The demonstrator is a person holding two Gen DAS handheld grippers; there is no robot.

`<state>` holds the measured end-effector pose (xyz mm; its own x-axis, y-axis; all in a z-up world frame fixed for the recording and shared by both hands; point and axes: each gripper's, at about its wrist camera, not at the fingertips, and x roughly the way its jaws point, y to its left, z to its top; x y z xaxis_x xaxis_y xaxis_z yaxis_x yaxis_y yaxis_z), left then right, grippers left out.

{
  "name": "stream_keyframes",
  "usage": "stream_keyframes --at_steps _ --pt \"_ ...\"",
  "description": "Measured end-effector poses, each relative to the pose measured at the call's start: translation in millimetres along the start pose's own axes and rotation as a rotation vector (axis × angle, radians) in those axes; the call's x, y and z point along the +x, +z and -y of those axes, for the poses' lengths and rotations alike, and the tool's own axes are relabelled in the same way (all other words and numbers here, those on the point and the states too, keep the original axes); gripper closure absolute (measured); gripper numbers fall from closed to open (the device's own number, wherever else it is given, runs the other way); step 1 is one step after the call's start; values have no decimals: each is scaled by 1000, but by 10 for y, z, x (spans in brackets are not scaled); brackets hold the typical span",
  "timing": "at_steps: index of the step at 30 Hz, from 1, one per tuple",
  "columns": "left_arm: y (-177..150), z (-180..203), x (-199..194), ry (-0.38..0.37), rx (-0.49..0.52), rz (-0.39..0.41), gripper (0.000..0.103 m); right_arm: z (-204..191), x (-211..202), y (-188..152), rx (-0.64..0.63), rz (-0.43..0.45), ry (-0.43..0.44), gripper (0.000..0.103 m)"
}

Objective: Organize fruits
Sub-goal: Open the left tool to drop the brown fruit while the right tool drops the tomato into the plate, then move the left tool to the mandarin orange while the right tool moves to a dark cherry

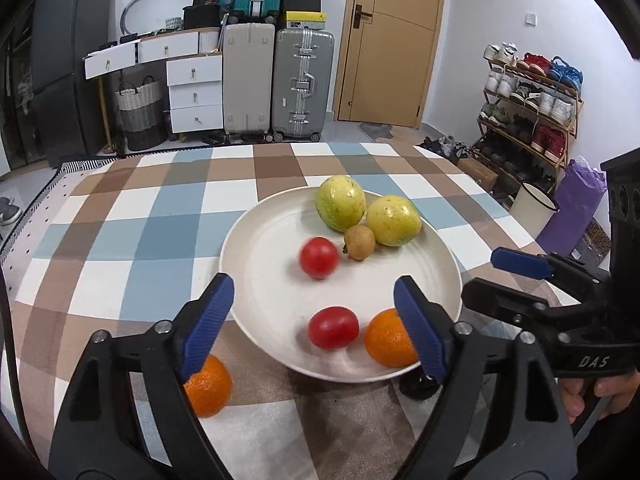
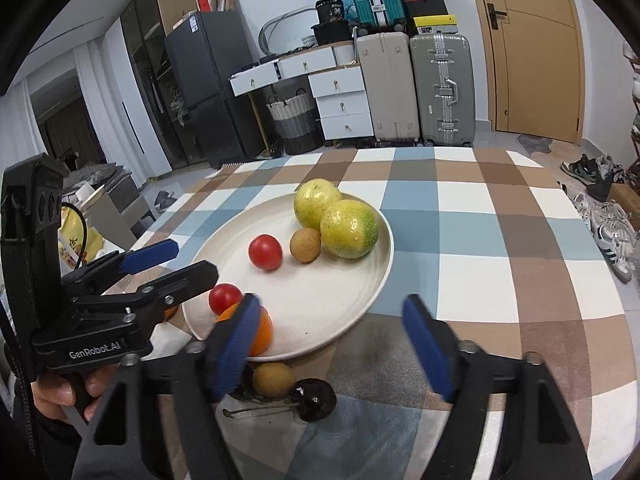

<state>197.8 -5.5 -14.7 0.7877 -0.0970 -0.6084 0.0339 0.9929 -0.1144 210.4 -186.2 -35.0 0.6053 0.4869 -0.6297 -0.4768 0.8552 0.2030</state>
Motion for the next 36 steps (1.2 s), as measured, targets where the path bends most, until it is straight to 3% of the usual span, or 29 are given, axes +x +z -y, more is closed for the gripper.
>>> stream_keyframes --at_steps 3,5,21,36 --pt "-27 -39 -96 19 -7 6 15 -5 -64 4 3 15 20 4" --pt "-42 -86 -155 41 -21 9 0 -16 -109 0 -6 34 6 1" --pt "-288 -318 -496 73 -40 17 0 -48 -259 -77 -43 41 -6 1" --pt "-434 -474 -373 105 -46 -71 0 -40 -258 -172 -68 -34 34 1"
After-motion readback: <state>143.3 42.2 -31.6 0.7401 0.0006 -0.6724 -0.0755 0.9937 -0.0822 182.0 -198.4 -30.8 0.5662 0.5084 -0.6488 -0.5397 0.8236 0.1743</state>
